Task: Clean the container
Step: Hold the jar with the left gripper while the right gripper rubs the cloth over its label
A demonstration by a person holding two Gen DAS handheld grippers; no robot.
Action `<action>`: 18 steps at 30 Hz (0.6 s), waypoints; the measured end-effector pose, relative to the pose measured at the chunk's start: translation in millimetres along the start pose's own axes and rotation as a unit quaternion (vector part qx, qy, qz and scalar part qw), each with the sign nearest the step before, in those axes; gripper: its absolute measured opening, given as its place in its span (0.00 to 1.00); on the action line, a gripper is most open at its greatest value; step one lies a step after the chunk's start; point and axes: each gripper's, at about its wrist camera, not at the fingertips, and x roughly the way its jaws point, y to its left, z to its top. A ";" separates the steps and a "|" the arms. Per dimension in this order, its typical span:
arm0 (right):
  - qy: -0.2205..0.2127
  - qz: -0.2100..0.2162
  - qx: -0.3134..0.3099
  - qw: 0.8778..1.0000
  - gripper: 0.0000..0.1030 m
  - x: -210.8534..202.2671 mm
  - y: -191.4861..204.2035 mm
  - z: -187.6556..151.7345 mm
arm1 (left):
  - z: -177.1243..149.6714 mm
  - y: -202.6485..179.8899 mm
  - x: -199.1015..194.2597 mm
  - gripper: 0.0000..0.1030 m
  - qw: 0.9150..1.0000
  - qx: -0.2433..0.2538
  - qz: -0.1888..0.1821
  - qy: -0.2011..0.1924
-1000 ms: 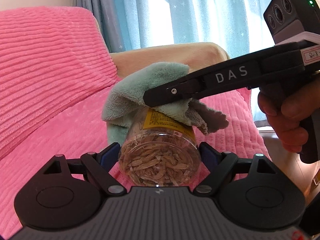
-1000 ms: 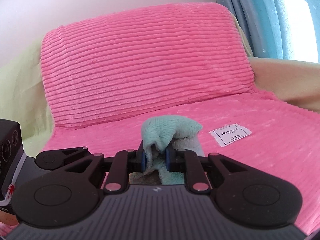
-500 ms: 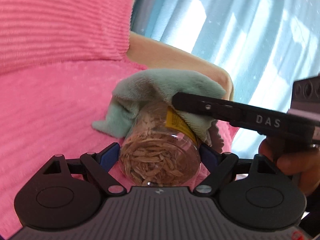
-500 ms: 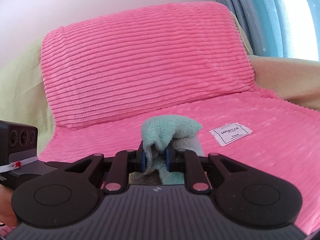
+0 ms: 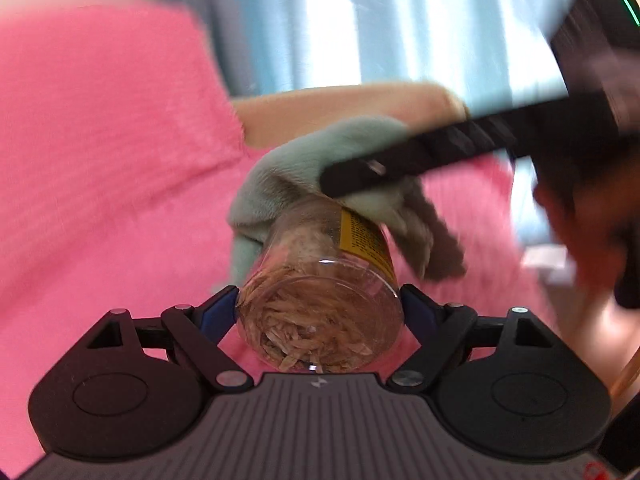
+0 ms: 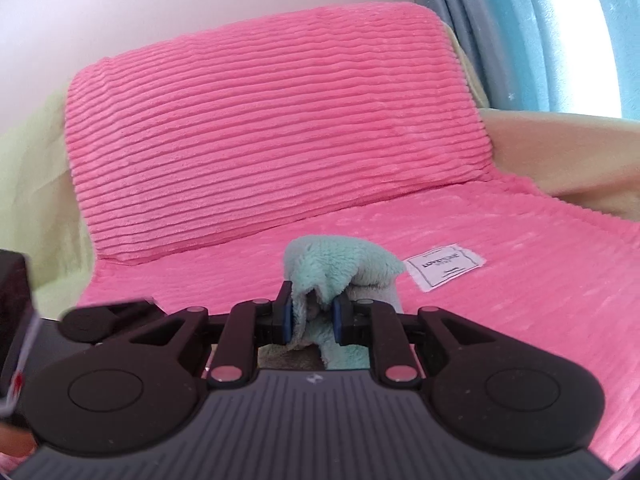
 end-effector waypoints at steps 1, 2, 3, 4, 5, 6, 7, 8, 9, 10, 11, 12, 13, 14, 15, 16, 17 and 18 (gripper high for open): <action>0.000 0.000 0.000 1.000 0.15 0.1 0.1 -0.1 | -0.7 -5.1 -0.6 0.83 1.000 0.022 0.008 0.000; 0.000 0.001 0.000 1.000 0.15 0.1 0.2 -0.1 | -1.0 -6.9 -1.3 0.83 1.000 0.029 0.011 -0.001; 0.000 0.001 -0.001 1.000 0.15 0.2 0.3 -0.2 | -1.1 -6.1 -2.1 0.83 1.000 0.026 0.009 -0.001; 0.000 0.001 -0.001 1.000 0.16 0.2 0.3 -0.3 | -1.3 -5.3 -2.9 0.83 1.000 0.023 0.007 -0.001; 0.000 0.002 -0.001 1.000 0.16 0.3 0.4 -0.3 | -1.8 -4.7 -3.7 0.83 1.000 0.018 0.006 -0.002; 0.000 0.002 -0.001 1.000 0.16 0.3 0.5 -0.4 | -2.3 -4.1 -4.1 0.83 1.000 0.014 0.004 -0.002; 0.000 0.002 -0.001 1.000 0.16 0.4 0.6 -0.5 | -2.2 -3.7 -3.4 0.83 1.000 0.011 0.003 -0.002; 0.000 0.003 -0.002 1.000 0.16 0.4 0.7 -0.5 | -1.9 -3.3 -2.1 0.83 1.000 0.009 0.003 -0.002; 0.000 0.003 -0.002 1.000 0.16 0.5 0.8 -0.6 | -1.7 -3.6 -1.5 0.83 1.000 0.009 0.002 -0.002; 0.000 0.003 -0.002 1.000 0.16 0.5 0.9 -0.7 | -1.6 -4.4 -1.7 0.83 1.000 0.009 0.002 -0.002; 0.000 0.004 -0.002 1.000 0.16 0.6 0.9 -0.7 | -0.6 -5.5 -0.9 0.83 1.000 0.010 0.003 -0.002; 0.000 0.004 -0.003 1.000 0.16 0.6 1.0 -0.8 | 0.0 -6.4 -0.2 0.83 1.000 0.010 0.005 0.000; 0.000 0.004 -0.003 1.000 0.16 0.7 1.1 -0.8 | -0.1 -6.9 -0.2 0.83 1.000 0.008 0.006 0.000; 0.000 0.005 -0.003 1.000 0.14 0.8 1.2 -0.9 | -3.6 5.1 -0.8 0.83 1.000 0.014 -0.002 -0.002; 0.000 0.005 -0.003 1.000 0.14 0.8 1.3 -1.0 | -7.6 20.9 -4.3 0.83 1.000 0.020 -0.012 -0.003; 0.001 0.005 -0.003 1.000 0.14 0.9 1.4 -1.0 | -8.8 26.1 -7.2 0.83 1.000 0.023 -0.014 -0.003; 0.001 0.006 -0.004 1.000 0.14 0.9 1.5 -1.1 | -9.1 26.4 -7.4 0.83 1.000 0.024 -0.014 -0.003; 0.001 0.006 -0.004 1.000 0.14 1.0 1.5 -1.2 | -9.2 26.6 -7.2 0.83 1.000 0.026 -0.013 -0.003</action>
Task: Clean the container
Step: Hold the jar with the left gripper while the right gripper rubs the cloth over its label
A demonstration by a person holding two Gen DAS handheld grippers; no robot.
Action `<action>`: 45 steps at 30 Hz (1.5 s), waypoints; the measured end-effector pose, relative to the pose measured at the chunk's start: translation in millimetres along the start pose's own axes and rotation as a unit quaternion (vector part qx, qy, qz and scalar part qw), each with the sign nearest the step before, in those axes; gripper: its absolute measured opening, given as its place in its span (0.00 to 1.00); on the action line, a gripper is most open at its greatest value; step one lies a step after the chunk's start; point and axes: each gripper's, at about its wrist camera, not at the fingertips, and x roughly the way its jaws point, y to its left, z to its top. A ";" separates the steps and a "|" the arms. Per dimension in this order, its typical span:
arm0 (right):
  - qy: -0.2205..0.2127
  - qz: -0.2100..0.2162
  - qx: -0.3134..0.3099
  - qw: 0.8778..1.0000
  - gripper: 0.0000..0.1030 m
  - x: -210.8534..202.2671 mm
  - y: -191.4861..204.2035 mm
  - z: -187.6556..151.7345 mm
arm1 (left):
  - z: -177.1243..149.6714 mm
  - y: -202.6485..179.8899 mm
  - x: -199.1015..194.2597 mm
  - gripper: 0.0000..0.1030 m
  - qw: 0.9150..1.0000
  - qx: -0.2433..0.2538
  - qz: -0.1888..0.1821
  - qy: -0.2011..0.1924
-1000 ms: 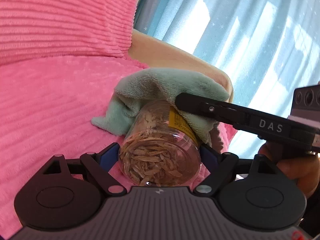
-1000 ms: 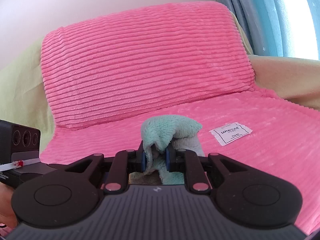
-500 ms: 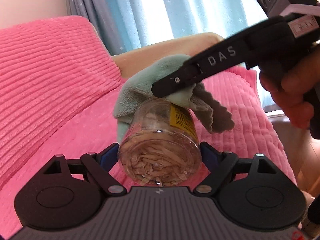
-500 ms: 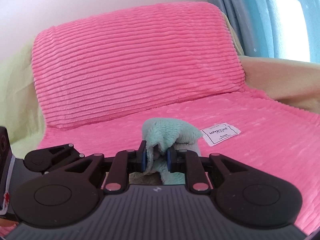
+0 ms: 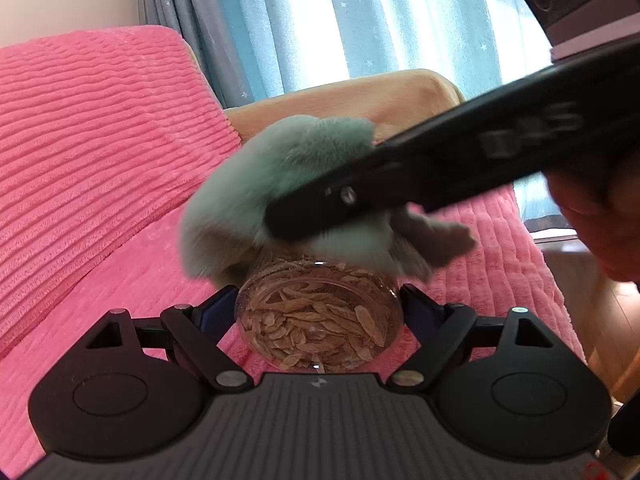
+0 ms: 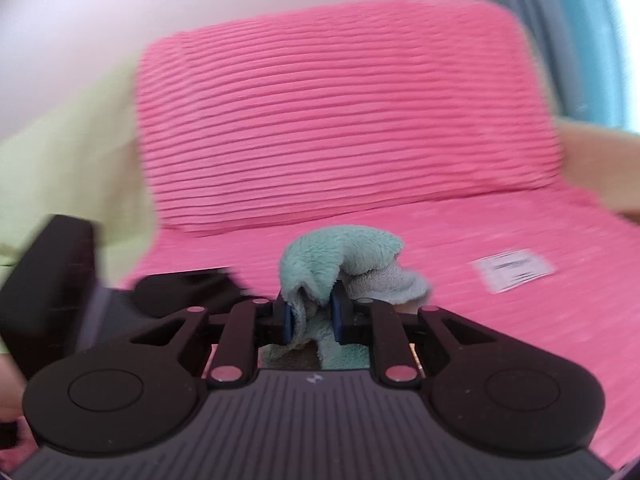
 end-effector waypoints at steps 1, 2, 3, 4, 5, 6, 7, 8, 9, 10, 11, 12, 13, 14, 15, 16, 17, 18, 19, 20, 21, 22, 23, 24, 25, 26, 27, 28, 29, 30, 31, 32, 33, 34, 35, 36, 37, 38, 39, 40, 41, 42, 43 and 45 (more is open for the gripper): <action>0.000 0.000 0.000 1.000 0.14 0.1 0.1 -0.1 | -0.2 0.4 -0.1 0.83 1.000 0.001 0.001 0.000; 0.000 0.001 0.000 1.000 0.12 0.1 0.2 -0.1 | -0.4 1.1 -0.4 0.83 1.000 0.002 0.001 0.000; 0.000 0.001 -0.001 1.000 0.12 0.2 0.3 -0.2 | -0.5 1.5 -0.6 0.83 1.000 0.001 0.002 0.000; 0.000 0.001 -0.001 1.000 0.12 0.2 0.3 -0.3 | -0.7 2.2 -0.9 0.83 1.000 0.000 0.001 0.000; 0.000 0.002 -0.001 1.000 0.13 0.3 0.4 -0.3 | -1.1 3.4 -1.3 0.83 1.000 -0.002 0.000 0.001; 0.000 0.002 -0.001 1.000 0.13 0.3 0.5 -0.4 | -1.3 5.4 -1.4 0.84 1.000 -0.009 -0.002 0.002; 0.000 0.002 -0.001 1.000 0.13 0.4 0.6 -0.5 | -1.4 7.9 -1.5 0.84 1.000 -0.017 -0.005 0.003; 0.000 0.003 -0.002 1.000 0.13 0.4 0.7 -0.5 | -1.6 12.9 -2.0 0.84 0.999 -0.037 -0.012 0.001; 0.000 0.003 -0.002 1.000 0.13 0.5 0.8 -0.6 | -2.0 19.9 -2.7 0.84 0.998 -0.066 -0.023 -0.002; 0.000 0.003 -0.002 1.000 0.13 0.6 0.9 -0.6 | -2.4 26.8 -3.5 0.83 0.995 -0.094 -0.033 -0.006; 0.000 0.004 -0.002 1.000 0.13 0.6 0.9 -0.7 | -3.5 35.9 -4.1 0.84 0.990 -0.132 -0.048 -0.012; 0.000 0.004 -0.003 1.000 0.13 0.7 1.0 -0.8 | -5.7 45.3 -4.0 0.84 0.984 -0.168 -0.061 -0.015; 0.000 0.004 -0.003 1.000 0.13 0.7 1.1 -0.8 | -8.4 53.5 -3.5 0.84 0.977 -0.198 -0.071 -0.015; 0.000 0.005 -0.003 1.000 0.13 0.8 1.2 -0.9 | -11.1 58.9 -2.8 0.84 0.973 -0.217 -0.079 -0.014; 0.000 0.005 -0.003 1.000 0.13 0.8 1.3 -1.0 | -13.3 61.1 -2.2 0.84 0.970 -0.227 -0.085 -0.012; 0.001 0.005 -0.003 1.000 0.13 0.9 1.4 -1.0 | -14.8 63.0 -1.0 0.84 0.967 -0.237 -0.089 -0.010; 0.001 0.006 -0.004 1.000 0.13 0.9 1.5 -1.1 | -16.0 65.0 0.6 0.84 0.964 -0.248 -0.094 -0.006; 0.001 0.006 -0.004 1.000 0.14 1.0 1.5 -1.2 | -17.2 66.3 1.9 0.84 0.961 -0.258 -0.098 -0.004; 0.001 0.006 -0.004 1.000 0.14 1.0 1.6 -1.2 | -18.0 67.0 2.9 0.85 0.958 -0.267 -0.102 -0.003; 0.001 0.007 -0.004 1.000 0.14 1.1 1.7 -1.3 | -18.8 67.7 3.5 0.84 0.957 -0.271 -0.104 -0.003; 0.001 0.007 -0.004 1.000 0.14 1.2 1.8 -1.4 | -18.4 66.1 3.5 0.84 0.958 -0.267 -0.103 -0.004; 0.001 0.007 -0.005 1.000 0.14 1.2 1.9 -1.4 | -17.1 62.6 3.4 0.84 0.961 -0.258 -0.100 -0.005; 0.001 0.008 -0.005 1.000 0.14 1.3 2.0 -1.5 | -15.9 59.6 2.6 0.84 0.965 -0.244 -0.095 -0.006; 0.001 0.008 -0.005 1.000 0.14 1.3 2.0 -1.5 | -14.7 56.8 1.3 0.83 0.970 -0.228 -0.088 -0.007; 0.001 0.008 -0.005 1.000 0.14 1.4 2.1 -1.6 | -10.9 50.9 -0.1 0.83 0.976 -0.201 -0.078 -0.008; 0.001 0.009 -0.006 1.000 0.14 1.4 2.2 -1.7 | -7.1 40.8 -2.4 0.83 0.985 -0.158 -0.062 -0.008; 0.001 0.009 -0.006 1.000 0.14 1.5 2.3 -1.7 | -4.7 29.3 -5.3 0.83 0.993 -0.109 -0.043 -0.007; 0.001 0.009 -0.006 1.000 0.14 1.5 2.4 -1.8 | -3.3 19.1 -7.1 0.83 0.998 -0.063 -0.026 -0.007; 0.001 0.010 -0.006 1.000 0.15 1.6 2.5 -1.9 | -3.2 12.0 -8.0 0.83 0.999 -0.034 -0.015 -0.006; 0.001 0.010 -0.006 1.000 0.15 1.7 2.6 -1.9 | -3.6 6.6 -8.9 0.83 1.000 -0.016 -0.009 -0.006; 0.001 0.010 -0.007 1.000 0.16 1.7 2.6 -2.0 | -3.7 3.9 -9.7 0.83 1.000 -0.008 -0.006 -0.005; 0.001 0.011 -0.007 1.000 0.16 1.8 2.7 -2.1 | -4.0 4.3 -10.4 0.83 1.000 -0.008 -0.007 -0.005; 0.001 0.011 -0.007 1.000 0.16 1.8 2.8 -2.1 | -4.5 5.4 -10.9 0.83 1.000 -0.010 -0.009 -0.005; 0.001 0.011 -0.007 1.000 0.16 1.9 2.9 -2.2 | -4.6 6.5 -11.1 0.83 1.000 -0.014 -0.010 -0.006; 0.001 0.012 -0.007 1.000 0.16 1.9 3.0 -2.3 | -4.1 6.1 -10.5 0.83 1.000 -0.015 -0.011 -0.006; 0.001 0.012 -0.008 1.000 0.16 2.0 3.1 -2.3 | -1.8 4.9 -10.0 0.84 1.000 -0.015 -0.011 -0.005; 0.001 0.012 -0.008 1.000 0.16 2.0 3.2 -2.4 | -0.1 4.4 -9.8 0.84 1.000 -0.014 -0.011 -0.005; 0.001 0.013 -0.008 1.000 0.15 2.1 3.2 -2.5 | 0.3 3.7 -9.4 0.83 1.000 -0.014 -0.011 -0.005; 0.001 0.013 -0.008 1.000 0.15 2.1 3.3 -2.5 | 0.6 2.8 -9.0 0.83 1.000 -0.013 -0.010 -0.005; 0.001 0.013 -0.009 1.000 0.15 2.2 3.4 -2.6 | 0.9 1.8 -8.5 0.83 1.000 -0.012 -0.009 -0.005; 0.001 0.014 -0.009 1.000 0.14 2.3 3.5 -2.6 | 1.2 0.0 -8.1 0.83 1.000 -0.010 -0.008 -0.005; 0.001 0.014 -0.009 1.000 0.14 2.3 3.6 -2.7 | 1.5 -2.3 -7.7 0.83 1.000 -0.006 -0.007 -0.005; 0.001 0.014 -0.009 1.000 0.14 2.4 3.7 -2.8 | 1.9 -4.0 -7.2 0.83 1.000 -0.003 -0.005 -0.006; 0.001 0.015 -0.010 1.000 0.11 2.5 3.8 -2.9 | 2.7 -6.2 -6.2 0.83 1.000 0.003 -0.004 -0.006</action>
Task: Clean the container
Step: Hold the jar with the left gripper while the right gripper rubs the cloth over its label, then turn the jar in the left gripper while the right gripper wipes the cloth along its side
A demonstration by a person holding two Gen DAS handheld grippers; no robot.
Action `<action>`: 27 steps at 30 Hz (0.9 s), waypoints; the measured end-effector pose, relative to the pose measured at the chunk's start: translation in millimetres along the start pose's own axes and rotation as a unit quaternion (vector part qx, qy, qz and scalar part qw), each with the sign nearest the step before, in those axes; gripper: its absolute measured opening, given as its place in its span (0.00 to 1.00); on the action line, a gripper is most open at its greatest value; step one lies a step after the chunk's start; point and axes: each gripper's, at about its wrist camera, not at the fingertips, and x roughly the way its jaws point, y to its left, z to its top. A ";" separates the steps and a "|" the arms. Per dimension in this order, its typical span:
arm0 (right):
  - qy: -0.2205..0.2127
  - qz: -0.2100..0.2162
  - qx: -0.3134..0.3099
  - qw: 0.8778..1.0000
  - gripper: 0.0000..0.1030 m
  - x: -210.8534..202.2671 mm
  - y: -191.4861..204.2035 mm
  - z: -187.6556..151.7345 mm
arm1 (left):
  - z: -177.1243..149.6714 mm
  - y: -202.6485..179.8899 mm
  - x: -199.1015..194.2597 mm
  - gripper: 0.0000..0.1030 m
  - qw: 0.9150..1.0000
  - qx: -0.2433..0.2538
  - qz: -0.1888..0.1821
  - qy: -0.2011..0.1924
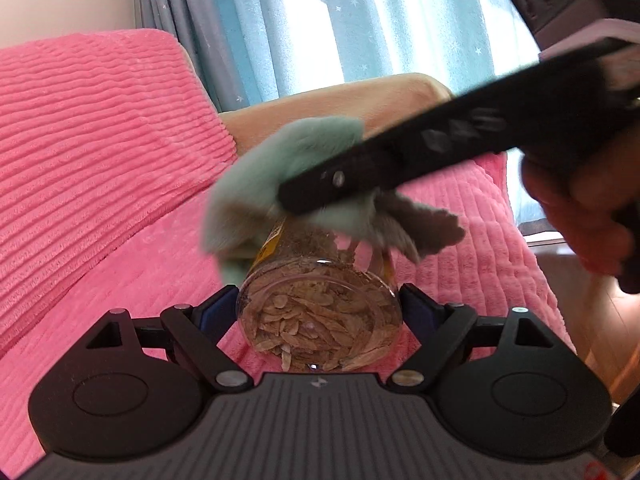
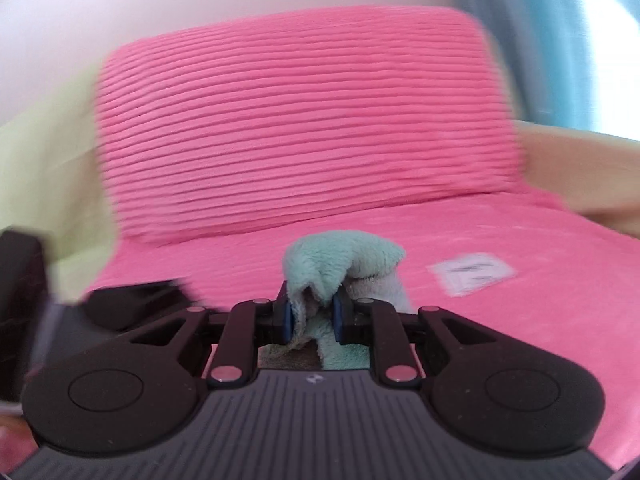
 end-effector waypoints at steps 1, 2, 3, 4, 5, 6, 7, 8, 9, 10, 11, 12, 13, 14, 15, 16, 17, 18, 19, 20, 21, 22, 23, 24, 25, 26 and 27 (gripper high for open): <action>0.000 0.000 0.000 1.000 0.12 0.1 0.1 -0.1 | 0.3 -0.5 0.5 0.83 1.000 0.001 0.000 0.000; 0.000 0.001 0.000 1.000 0.12 0.1 0.2 -0.1 | 0.4 -0.6 1.3 0.84 1.000 0.000 0.000 0.001; 0.000 0.001 -0.001 1.000 0.13 0.2 0.3 -0.2 | 0.6 -0.7 2.2 0.84 1.000 -0.001 -0.001 0.002; 0.000 0.001 -0.001 1.000 0.14 0.2 0.3 -0.3 | 0.9 0.2 2.8 0.84 1.000 -0.006 -0.002 0.003; 0.000 0.002 -0.001 1.000 0.14 0.3 0.4 -0.3 | 1.1 2.4 2.8 0.84 1.000 -0.015 -0.005 0.004; 0.000 0.002 -0.001 1.000 0.14 0.3 0.5 -0.4 | 1.2 5.6 3.0 0.84 0.999 -0.030 -0.010 0.005; 0.000 0.002 -0.001 1.000 0.14 0.4 0.6 -0.4 | 1.5 9.1 3.6 0.84 0.999 -0.046 -0.016 0.008; 0.000 0.003 -0.002 1.000 0.14 0.5 0.7 -0.5 | 1.2 13.4 4.3 0.84 0.998 -0.065 -0.022 0.011; 0.000 0.003 -0.002 1.000 0.14 0.5 0.8 -0.6 | 0.3 18.1 5.3 0.84 0.996 -0.086 -0.030 0.013; 0.000 0.003 -0.002 1.000 0.14 0.6 0.8 -0.6 | -0.7 22.8 6.3 0.84 0.993 -0.108 -0.039 0.015; 0.001 0.004 -0.002 1.000 0.14 -0.2 0.5 -1.1 | -1.7 27.5 7.3 0.84 0.990 -0.130 -0.048 0.017; 0.001 0.005 -0.002 1.000 0.14 -0.4 0.2 -0.9 | -2.8 31.8 8.0 0.84 0.987 -0.151 -0.057 0.018; 0.001 0.005 -0.002 1.000 0.14 -0.2 0.2 -0.6 | -3.7 35.6 8.8 0.84 0.983 -0.171 -0.065 0.018; 0.002 0.006 -0.001 1.000 0.14 -0.5 0.5 -0.9 | -4.4 39.4 9.8 0.84 0.980 -0.187 -0.071 0.018; 0.002 0.005 -0.002 1.000 0.14 -0.8 1.4 -1.3 | -5.3 42.5 10.8 0.84 0.976 -0.202 -0.075 0.019; 0.002 0.005 -0.004 1.000 0.14 -0.9 2.2 -1.7 | -6.5 44.4 11.8 0.84 0.973 -0.215 -0.079 0.018; 0.003 0.005 -0.006 1.000 0.14 -1.0 2.8 -1.8 | -7.7 45.7 12.4 0.84 0.971 -0.225 -0.081 0.017; 0.004 0.003 -0.008 1.000 0.14 -1.5 3.5 -1.8 | -8.6 46.0 13.1 0.84 0.970 -0.229 -0.081 0.016; 0.005 0.001 -0.009 1.000 0.14 -2.1 4.2 -1.7 | -8.4 44.8 13.6 0.84 0.971 -0.227 -0.080 0.015; 0.006 0.000 -0.013 1.000 0.17 -3.1 5.0 -1.6 | -7.7 43.6 13.3 0.84 0.972 -0.221 -0.079 0.015; 0.006 -0.001 -0.021 1.000 0.18 -4.2 6.8 -1.6 | -7.2 43.2 12.7 0.84 0.974 -0.214 -0.077 0.016; 0.007 -0.003 -0.029 1.000 0.20 -5.4 9.0 -1.7 | -7.0 42.5 12.5 0.84 0.975 -0.208 -0.076 0.016; 0.007 -0.004 -0.035 0.999 0.23 -6.2 11.3 -2.0 | -7.0 41.6 12.5 0.84 0.976 -0.203 -0.075 0.016; 0.007 -0.004 -0.039 0.999 0.24 -6.8 13.1 -2.4 | -7.0 41.0 12.5 0.84 0.977 -0.200 -0.074 0.016; 0.007 -0.005 -0.040 0.999 0.25 -7.3 13.7 -2.4 | -7.0 40.6 12.6 0.84 0.977 -0.198 -0.074 0.016; 0.007 -0.007 -0.039 0.999 0.25 -7.8 13.8 -2.1 | -7.0 40.2 12.7 0.84 0.978 -0.197 -0.074 0.016; 0.007 -0.009 -0.039 0.999 0.25 -8.3 13.9 -1.9 | -7.5 40.8 12.6 0.84 0.978 -0.196 -0.074 0.015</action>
